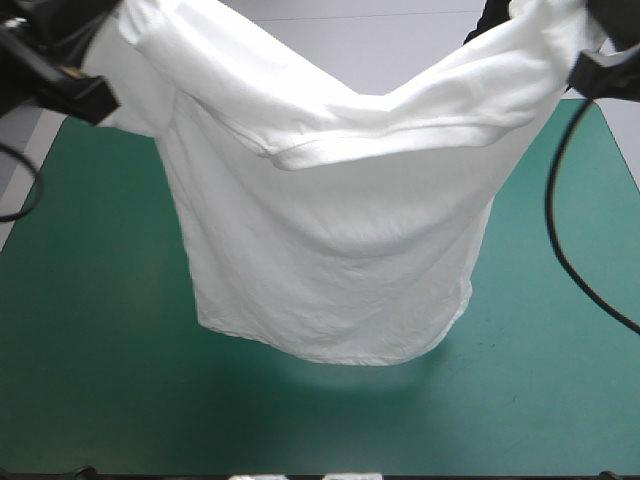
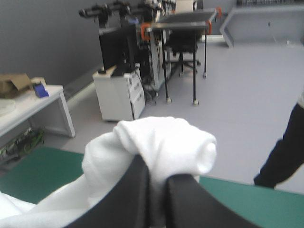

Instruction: Fold the cloth

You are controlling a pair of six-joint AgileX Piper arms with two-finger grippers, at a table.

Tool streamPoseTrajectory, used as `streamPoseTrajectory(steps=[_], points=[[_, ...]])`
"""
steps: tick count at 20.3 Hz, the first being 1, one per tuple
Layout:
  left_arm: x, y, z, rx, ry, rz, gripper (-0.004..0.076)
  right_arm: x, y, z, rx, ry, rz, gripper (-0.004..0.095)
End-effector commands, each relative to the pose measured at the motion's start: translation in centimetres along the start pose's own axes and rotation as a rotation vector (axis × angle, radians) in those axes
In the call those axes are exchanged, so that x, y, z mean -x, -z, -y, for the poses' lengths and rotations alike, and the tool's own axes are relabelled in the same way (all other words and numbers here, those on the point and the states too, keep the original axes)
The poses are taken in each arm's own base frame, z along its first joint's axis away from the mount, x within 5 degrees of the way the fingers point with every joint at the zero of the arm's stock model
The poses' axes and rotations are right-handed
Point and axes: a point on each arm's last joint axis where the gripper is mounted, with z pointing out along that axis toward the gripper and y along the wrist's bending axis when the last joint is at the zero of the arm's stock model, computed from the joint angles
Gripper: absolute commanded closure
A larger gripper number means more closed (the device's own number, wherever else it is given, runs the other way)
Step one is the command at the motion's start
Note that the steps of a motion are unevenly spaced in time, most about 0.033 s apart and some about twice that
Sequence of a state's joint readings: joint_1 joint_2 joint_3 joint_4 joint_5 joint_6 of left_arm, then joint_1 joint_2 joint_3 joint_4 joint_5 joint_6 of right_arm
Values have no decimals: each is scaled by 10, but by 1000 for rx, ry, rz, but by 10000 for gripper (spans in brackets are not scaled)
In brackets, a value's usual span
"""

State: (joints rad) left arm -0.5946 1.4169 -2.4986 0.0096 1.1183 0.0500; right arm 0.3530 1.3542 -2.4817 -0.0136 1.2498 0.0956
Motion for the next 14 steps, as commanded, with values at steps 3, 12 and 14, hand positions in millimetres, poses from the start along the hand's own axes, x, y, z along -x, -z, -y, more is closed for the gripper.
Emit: streamPoseTrajectory(steps=[3, 12, 14], points=[[-67, -105, -19, 222, -96, -315, 734, -71, -109, 12, -111, 4, -351, 926], [-199, -235, -101, 298, 40, -600, 734, -192, -266, 60, -160, -124, -535, 925], [-216, -248, -109, 303, 47, -608, 734, -209, -284, 72, -155, -169, -551, 925]])
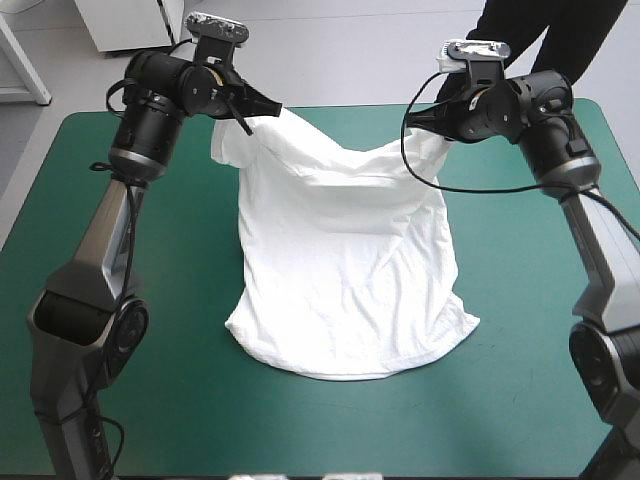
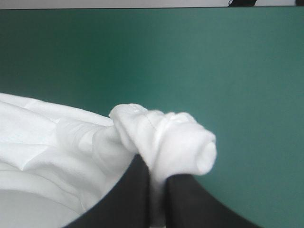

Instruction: Fold the cloth

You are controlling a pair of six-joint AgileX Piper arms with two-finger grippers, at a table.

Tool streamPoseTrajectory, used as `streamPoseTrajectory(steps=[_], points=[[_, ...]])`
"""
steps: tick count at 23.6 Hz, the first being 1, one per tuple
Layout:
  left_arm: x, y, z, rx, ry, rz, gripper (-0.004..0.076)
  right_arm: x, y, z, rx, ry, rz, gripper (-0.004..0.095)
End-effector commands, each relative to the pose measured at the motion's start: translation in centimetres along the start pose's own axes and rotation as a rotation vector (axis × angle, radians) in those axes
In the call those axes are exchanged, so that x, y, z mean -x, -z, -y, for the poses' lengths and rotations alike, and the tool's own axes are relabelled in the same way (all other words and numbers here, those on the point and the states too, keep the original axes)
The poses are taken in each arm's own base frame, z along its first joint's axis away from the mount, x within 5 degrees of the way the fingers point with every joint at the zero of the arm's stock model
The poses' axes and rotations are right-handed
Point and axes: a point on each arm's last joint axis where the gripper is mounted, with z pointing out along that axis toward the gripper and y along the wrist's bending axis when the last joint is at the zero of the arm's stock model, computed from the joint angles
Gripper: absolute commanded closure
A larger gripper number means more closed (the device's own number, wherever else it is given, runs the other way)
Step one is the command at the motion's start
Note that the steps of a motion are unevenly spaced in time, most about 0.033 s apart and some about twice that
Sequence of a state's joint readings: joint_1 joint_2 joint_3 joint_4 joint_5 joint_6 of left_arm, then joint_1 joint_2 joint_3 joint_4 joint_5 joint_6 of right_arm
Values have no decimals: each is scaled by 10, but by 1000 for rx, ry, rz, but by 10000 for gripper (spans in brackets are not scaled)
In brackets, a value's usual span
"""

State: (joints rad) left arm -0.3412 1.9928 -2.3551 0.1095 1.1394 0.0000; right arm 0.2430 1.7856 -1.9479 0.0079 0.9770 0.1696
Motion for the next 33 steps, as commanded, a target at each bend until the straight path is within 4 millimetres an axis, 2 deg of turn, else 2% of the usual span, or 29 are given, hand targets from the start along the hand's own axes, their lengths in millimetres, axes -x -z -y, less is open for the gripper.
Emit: streamPoseTrajectory(steps=[1, 5, 8, 11, 13, 15, 16, 17, 18, 19, 20, 21, 23, 24, 25, 27, 28, 29, 30, 31, 32, 33], points=[[13, -2, -10, -2, 29, 138, 734, 15, -12, 15, 53, -67, 107, 925], [2, -52, -13, -8, 52, 93, 734, 7, -60, 31, 43, -98, 56, 925], [-12, -87, -15, -1, 51, 37, 734, 0, -89, 40, 26, -112, 34, 925], [-25, -117, -16, 3, 58, -4, 732, -7, -111, 48, 11, -124, 9, 924], [-31, -131, -16, 4, 56, -24, 722, -10, -118, 51, 5, -122, -6, 904], [-38, -142, -15, 5, 50, -52, 666, -12, -122, 52, 10, -99, -16, 805], [-41, -145, -14, 1, 45, -73, 612, -13, -123, 51, 16, -91, -19, 724], [-42, -145, -14, -2, 47, -83, 547, -12, -122, 51, 26, -92, -19, 632], [-43, -142, -14, 0, 46, -106, 412, -9, -119, 48, 55, -101, -15, 444], [-41, -138, -16, 6, 42, -110, 335, -7, -116, 48, 64, -109, -17, 367], [-36, -126, -18, 17, 39, -118, 220, -1, -109, 46, 69, -103, -20, 297], [-31, -118, -19, 27, 35, -107, 191, 3, -104, 45, 74, -98, -16, 296], [-16, -90, -24, 55, 37, -67, 193, 13, -86, 42, 79, -85, -21, 334], [-8, -68, -26, 59, 43, -48, 207, 18, -73, 40, 77, -70, -32, 367], [-5, -57, -27, 60, 49, -49, 218, 19, -66, 39, 78, -64, -48, 377], [0, -17, -30, 60, 60, -73, 259, 20, -41, 36, 72, -47, -100, 386], [3, -6, -29, 50, 61, -54, 269, 20, -33, 35, 74, -45, -105, 386], [9, 18, -28, 16, 69, -9, 276, 20, -17, 33, 76, -36, -115, 386], [11, 27, -27, -3, 76, 9, 281, 20, -9, 32, 71, -29, -122, 386], [14, 47, -24, -38, 85, 42, 284, 21, 8, 30, 72, -23, -116, 400], [15, 57, -23, -55, 90, 54, 284, 21, 18, 29, 75, -22, -104, 413], [13, 76, -20, -80, 94, 67, 284, 18, 35, 28, 68, -17, -91, 437]])
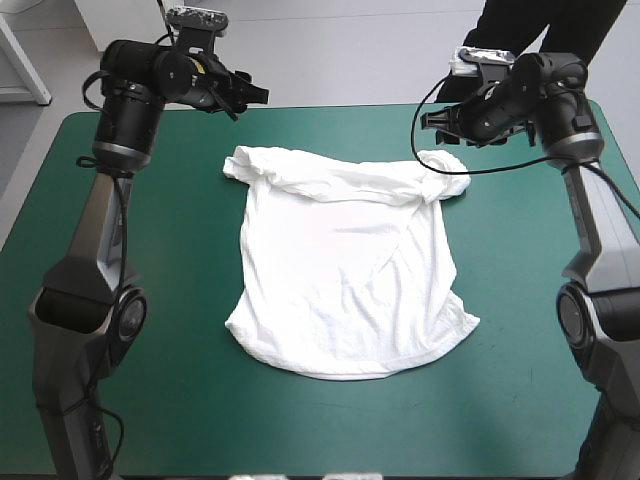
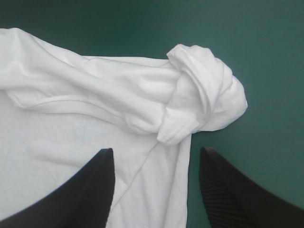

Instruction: Fold the cloth

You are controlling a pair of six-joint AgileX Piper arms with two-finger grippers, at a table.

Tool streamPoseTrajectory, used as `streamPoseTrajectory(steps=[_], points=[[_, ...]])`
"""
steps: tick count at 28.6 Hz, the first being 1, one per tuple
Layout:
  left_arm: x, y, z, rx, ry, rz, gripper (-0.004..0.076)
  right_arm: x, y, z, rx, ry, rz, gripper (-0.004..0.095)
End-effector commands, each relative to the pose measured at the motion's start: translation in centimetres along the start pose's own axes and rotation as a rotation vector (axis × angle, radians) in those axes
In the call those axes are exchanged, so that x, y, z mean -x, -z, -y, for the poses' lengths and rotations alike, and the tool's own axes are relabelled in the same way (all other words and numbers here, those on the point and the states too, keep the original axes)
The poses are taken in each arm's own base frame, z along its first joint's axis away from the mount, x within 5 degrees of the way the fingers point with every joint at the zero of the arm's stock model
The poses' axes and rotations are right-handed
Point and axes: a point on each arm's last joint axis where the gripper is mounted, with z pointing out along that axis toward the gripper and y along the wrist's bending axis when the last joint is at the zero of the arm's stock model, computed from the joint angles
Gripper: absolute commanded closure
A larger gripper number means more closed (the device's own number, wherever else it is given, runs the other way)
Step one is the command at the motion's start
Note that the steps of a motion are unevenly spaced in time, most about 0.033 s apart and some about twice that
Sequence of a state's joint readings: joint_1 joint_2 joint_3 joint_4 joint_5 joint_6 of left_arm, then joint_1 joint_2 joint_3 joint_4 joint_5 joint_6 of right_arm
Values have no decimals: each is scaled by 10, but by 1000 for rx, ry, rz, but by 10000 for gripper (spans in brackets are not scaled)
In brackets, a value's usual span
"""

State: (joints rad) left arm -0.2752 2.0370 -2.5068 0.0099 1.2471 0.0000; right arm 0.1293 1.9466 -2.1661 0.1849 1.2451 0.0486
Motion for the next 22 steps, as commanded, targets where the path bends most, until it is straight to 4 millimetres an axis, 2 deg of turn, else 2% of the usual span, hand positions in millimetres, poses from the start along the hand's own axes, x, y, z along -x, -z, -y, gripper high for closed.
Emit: streamPoseTrajectory(steps=[1, 4, 5, 6, 10, 12, 13, 14, 17, 22], points=[[3, 71, 8, -50, 3, 64, 285, -6, 73, -9, 0, 28, 128, 445], [-14, 85, 13, -47, -13, 2, 300, -23, 97, -10, -18, 33, 132, 466], [-22, 95, 15, -48, -12, -13, 313, -32, 105, -10, -23, 34, 128, 467], [-31, 92, 16, -48, -13, -55, 321, -38, 109, -10, -25, 33, 121, 467], [-65, 120, 16, -58, 10, -114, 338, -69, 122, -9, -40, 30, 82, 467], [-86, 136, 16, -67, 48, -142, 338, -86, 129, -7, -49, 29, 66, 467], [-103, 144, 15, -66, 66, -169, 338, -97, 134, -6, -55, 30, 69, 467], [-112, 147, 15, -65, 73, -188, 338, -102, 136, -6, -57, 30, 66, 467], [-138, 138, 14, -44, 79, -270, 339, -114, 138, -4, -67, 20, 58, 467], [-176, 98, 15, -37, 79, -465, 339, -119, 140, -4, -67, -1, 51, 467]])
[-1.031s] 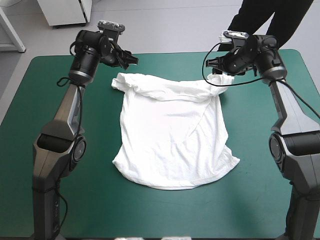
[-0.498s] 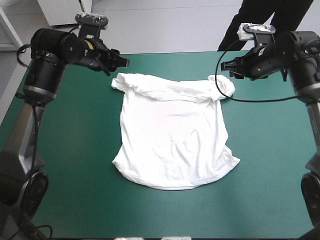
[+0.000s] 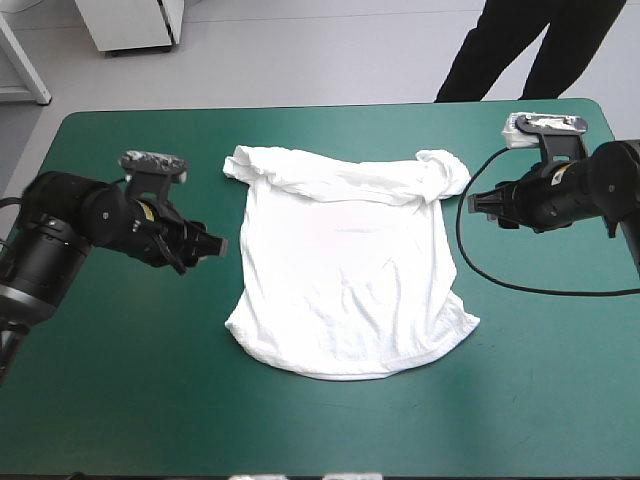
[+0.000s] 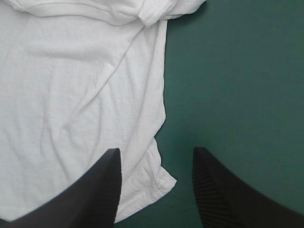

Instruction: Fold the cloth

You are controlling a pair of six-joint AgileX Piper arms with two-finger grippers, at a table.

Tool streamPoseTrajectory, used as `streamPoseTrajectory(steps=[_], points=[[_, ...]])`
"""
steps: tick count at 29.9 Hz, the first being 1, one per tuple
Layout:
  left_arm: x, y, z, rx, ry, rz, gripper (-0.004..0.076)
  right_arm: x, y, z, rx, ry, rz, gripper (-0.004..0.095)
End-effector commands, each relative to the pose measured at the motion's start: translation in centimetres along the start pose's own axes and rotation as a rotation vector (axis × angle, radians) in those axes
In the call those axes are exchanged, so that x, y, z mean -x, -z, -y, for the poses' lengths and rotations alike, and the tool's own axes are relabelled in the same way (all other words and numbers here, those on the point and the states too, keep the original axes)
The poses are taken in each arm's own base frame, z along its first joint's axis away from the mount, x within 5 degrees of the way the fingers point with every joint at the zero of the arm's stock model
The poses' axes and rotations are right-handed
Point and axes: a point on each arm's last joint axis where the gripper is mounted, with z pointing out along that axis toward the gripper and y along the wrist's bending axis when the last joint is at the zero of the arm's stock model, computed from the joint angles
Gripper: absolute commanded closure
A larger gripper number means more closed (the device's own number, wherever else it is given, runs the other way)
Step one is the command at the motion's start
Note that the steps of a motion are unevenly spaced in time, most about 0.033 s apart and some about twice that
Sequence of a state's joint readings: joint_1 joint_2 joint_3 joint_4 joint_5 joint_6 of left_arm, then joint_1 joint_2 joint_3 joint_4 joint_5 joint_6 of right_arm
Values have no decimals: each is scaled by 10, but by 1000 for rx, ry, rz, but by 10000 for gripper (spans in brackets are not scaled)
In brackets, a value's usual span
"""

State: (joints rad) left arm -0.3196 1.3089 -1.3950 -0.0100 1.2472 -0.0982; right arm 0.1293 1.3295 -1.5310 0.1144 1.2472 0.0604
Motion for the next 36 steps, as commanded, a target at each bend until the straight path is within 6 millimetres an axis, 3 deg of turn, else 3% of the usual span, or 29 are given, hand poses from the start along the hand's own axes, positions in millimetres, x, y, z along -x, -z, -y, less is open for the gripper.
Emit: streamPoseTrajectory(steps=[1, 6, 15, 25, 34, 36], points=[[-14, -18, 2, -9, 12, -110, 339, 1, 17, 0, 2, -24, 66, 467], [-22, -58, 6, -55, 18, -181, 339, 1, 17, 0, 2, -26, 68, 469], [-46, -110, 41, -51, -70, -254, 339, 1, 17, 0, 2, -30, 68, 479], [-48, -136, 40, 16, -47, -270, 339, -1, 17, 2, -24, -20, 52, 483], [-55, -180, 42, 38, -46, -369, 341, -1, 17, 2, -26, -14, 52, 483], [-55, -185, 43, 36, -43, -376, 377, -1, 17, 2, -26, -13, 52, 483]])
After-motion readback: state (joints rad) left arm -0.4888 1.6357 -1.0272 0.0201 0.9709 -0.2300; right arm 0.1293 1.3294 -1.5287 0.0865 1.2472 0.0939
